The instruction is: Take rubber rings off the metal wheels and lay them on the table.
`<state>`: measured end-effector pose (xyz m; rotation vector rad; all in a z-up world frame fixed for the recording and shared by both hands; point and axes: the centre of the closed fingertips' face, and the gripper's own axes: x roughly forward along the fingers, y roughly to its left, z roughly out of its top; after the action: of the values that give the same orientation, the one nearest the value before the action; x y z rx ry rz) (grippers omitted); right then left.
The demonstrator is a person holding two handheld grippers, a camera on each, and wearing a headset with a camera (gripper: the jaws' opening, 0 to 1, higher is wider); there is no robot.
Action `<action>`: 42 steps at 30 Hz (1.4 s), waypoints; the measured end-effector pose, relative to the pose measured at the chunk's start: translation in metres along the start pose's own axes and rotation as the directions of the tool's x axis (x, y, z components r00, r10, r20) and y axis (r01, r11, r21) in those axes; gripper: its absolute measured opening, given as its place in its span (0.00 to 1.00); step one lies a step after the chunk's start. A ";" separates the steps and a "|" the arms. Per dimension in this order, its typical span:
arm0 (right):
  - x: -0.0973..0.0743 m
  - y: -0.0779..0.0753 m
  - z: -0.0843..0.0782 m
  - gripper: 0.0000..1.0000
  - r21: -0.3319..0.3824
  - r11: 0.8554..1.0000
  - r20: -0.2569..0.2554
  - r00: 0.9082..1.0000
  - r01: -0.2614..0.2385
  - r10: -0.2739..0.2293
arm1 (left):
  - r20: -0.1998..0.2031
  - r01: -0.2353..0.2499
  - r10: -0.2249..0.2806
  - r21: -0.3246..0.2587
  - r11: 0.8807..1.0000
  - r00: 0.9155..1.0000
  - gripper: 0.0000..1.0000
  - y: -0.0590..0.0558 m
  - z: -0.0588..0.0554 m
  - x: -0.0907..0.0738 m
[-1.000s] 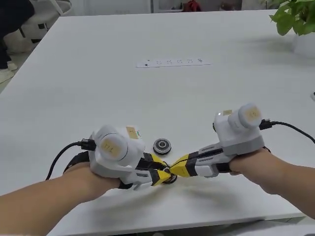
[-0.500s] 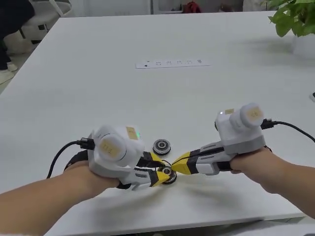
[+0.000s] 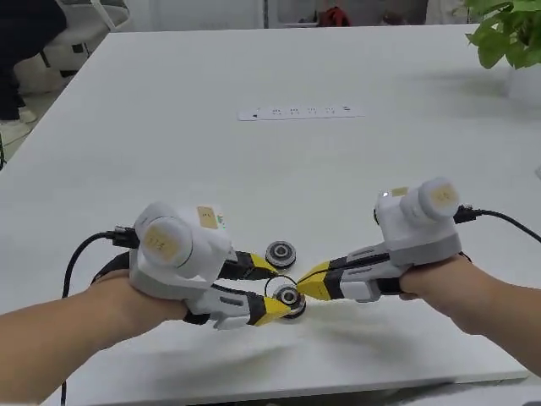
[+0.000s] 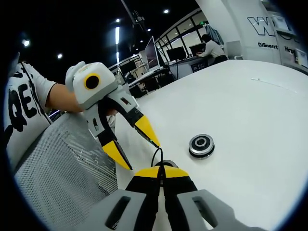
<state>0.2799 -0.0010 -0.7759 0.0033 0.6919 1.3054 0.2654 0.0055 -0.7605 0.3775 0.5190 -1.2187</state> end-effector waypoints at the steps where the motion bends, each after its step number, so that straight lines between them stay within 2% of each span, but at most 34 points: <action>1: 0.000 0.000 0.000 0.00 0.000 1.000 0.000 1.000 -0.001 0.001 | 0.004 -0.001 0.001 -0.005 1.000 1.000 0.32 0.000 0.001 -0.002; 5: -0.001 0.002 0.004 0.00 -0.003 1.000 0.004 1.000 -0.008 0.008 | 0.021 -0.010 0.010 -0.006 1.000 1.000 0.37 0.001 0.005 -0.011; 12: 0.000 0.006 0.014 0.00 -0.012 1.000 0.014 1.000 -0.022 0.022 | 0.051 -0.042 0.045 -0.042 0.998 0.998 0.45 0.011 0.008 -0.028; 18: 0.001 0.010 0.019 0.00 -0.023 0.999 0.015 0.999 -0.033 0.033 | 0.064 -0.049 0.052 -0.054 0.997 0.997 0.52 0.009 0.008 -0.039; 23: 0.004 0.012 0.025 0.00 -0.031 0.999 0.017 0.999 -0.039 0.040 | 0.071 -0.073 0.077 -0.054 0.996 0.995 0.59 0.010 0.008 -0.048; 31: 0.015 0.013 0.029 0.00 -0.047 0.998 0.005 0.999 -0.051 0.051 | 0.052 -0.089 0.092 -0.064 0.994 0.994 0.65 0.011 -0.006 -0.061; 42: 0.037 0.018 0.029 0.00 -0.070 0.995 -0.036 0.997 -0.077 0.075 | 0.043 -0.127 0.132 -0.106 0.986 0.990 0.67 0.017 -0.020 -0.078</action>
<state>0.2810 0.0481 -0.7627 -0.0502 0.6789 1.4053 0.2584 0.0822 -0.7329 0.2877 0.5049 -1.0681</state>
